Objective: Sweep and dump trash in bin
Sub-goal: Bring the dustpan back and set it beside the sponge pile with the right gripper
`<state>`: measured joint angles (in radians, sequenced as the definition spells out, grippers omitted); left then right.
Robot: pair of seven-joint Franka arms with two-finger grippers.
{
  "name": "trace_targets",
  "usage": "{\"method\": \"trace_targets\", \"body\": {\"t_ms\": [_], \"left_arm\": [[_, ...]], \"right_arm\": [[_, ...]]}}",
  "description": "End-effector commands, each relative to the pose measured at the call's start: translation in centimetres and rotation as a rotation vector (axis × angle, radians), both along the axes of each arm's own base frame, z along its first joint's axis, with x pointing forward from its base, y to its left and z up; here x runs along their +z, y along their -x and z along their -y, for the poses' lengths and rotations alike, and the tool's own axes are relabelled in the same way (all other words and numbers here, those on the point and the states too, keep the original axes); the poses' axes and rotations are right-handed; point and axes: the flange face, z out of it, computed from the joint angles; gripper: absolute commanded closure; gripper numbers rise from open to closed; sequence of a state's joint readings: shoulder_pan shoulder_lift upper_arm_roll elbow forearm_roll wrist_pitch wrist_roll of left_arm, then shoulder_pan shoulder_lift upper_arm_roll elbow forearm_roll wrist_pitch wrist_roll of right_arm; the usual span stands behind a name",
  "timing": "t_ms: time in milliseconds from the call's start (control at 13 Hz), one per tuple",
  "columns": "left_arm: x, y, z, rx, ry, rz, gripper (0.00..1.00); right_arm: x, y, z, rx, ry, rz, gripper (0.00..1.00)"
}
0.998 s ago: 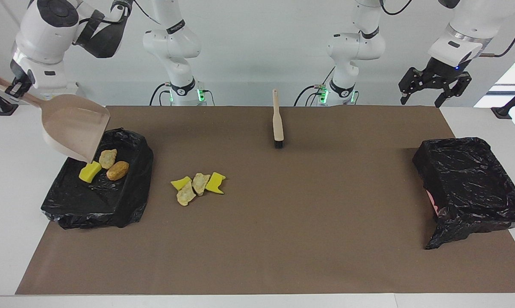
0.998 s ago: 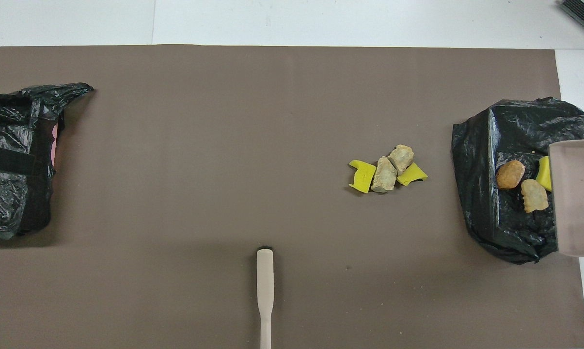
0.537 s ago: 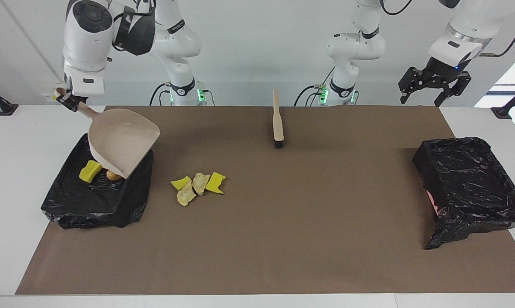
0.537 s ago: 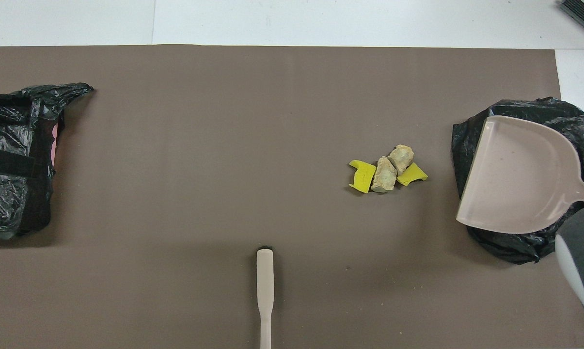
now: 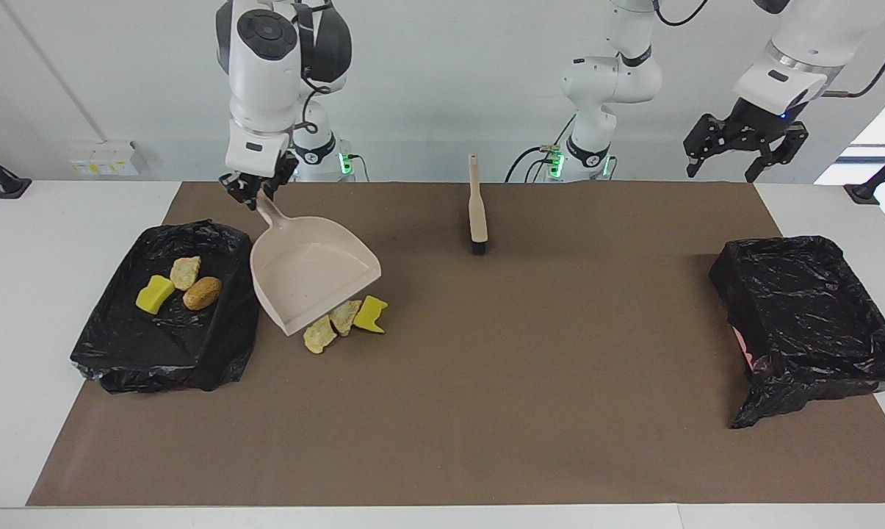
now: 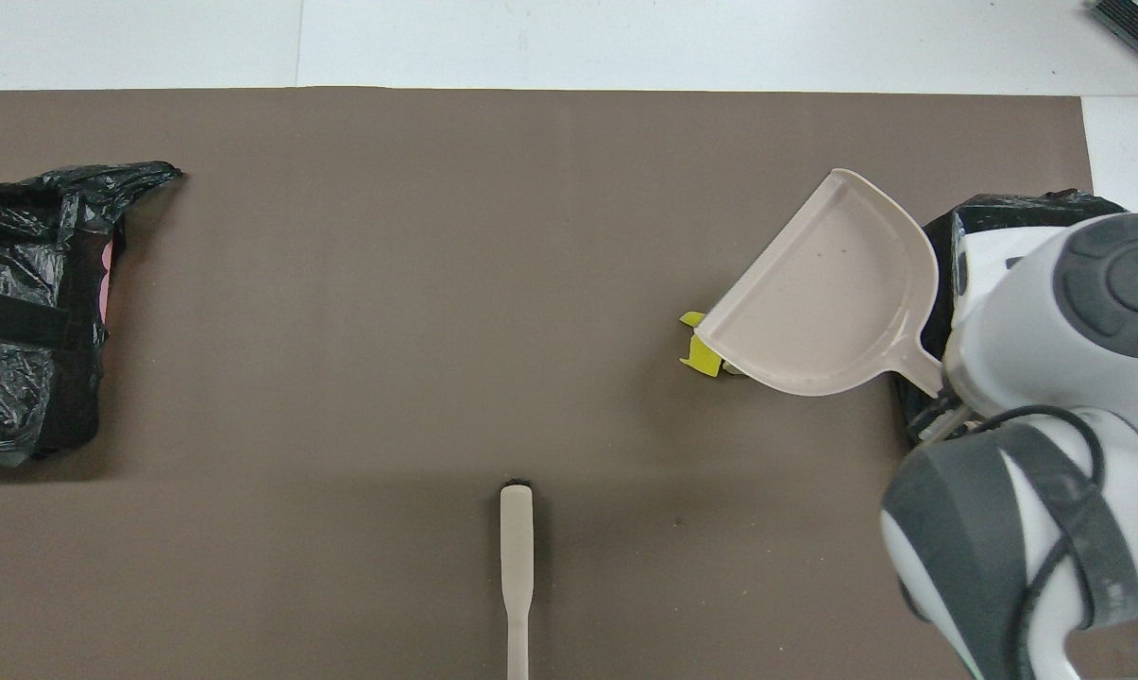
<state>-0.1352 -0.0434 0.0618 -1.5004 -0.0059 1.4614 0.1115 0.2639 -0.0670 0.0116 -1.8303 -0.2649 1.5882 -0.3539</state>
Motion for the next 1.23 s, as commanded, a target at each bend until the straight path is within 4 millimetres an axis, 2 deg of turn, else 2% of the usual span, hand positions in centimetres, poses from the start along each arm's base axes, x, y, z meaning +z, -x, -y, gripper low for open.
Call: {"method": "trace_targets", "body": {"t_ms": [0, 77, 154, 230, 384, 614, 768, 921, 998, 1152], "left_arm": [[0.6, 0.4, -0.1, -0.002, 0.006, -0.003, 0.0], [0.5, 0.4, -0.2, -0.006, 0.007, -0.006, 0.0], [0.5, 0.5, -0.2, -0.009, 0.007, -0.008, 0.0], [0.6, 0.5, -0.3, -0.011, 0.007, -0.006, 0.0], [0.5, 0.8, -0.3, -0.014, 0.007, -0.009, 0.0], [0.2, 1.2, -0.3, -0.016, 0.008, -0.016, 0.0], [0.2, 1.2, -0.2, -0.017, 0.008, -0.014, 0.0], [0.2, 1.2, -0.2, -0.019, 0.009, -0.014, 0.0], [0.3, 1.2, -0.1, -0.019, 0.009, -0.013, 0.0], [0.2, 1.2, -0.2, -0.017, 0.009, -0.016, 0.0]], "right_arm": [[-2.3, -3.0, -6.8, -0.224, -0.034, 0.004, 1.0], [-3.6, -3.8, -9.8, -0.365, -0.063, 0.01, 1.0], [-4.1, -4.7, -11.4, -0.523, -0.101, 0.019, 1.0], [-4.5, -5.6, -12.3, -0.584, -0.122, 0.021, 1.0], [-5.7, -6.6, -17.1, -0.575, -0.142, 0.036, 1.0], [-8.3, -7.9, -22.5, -0.668, -0.285, 0.037, 1.0], [-9.7, -7.8, -25.7, -0.632, -0.33, 0.03, 1.0], [-12.5, -8.0, -28.4, -0.657, -0.354, 0.024, 1.0], [-13.6, -7.4, -30.5, -0.657, -0.373, 0.03, 1.0], [-15.3, -7.3, -31.4, -0.678, -0.378, 0.034, 1.0]]}}
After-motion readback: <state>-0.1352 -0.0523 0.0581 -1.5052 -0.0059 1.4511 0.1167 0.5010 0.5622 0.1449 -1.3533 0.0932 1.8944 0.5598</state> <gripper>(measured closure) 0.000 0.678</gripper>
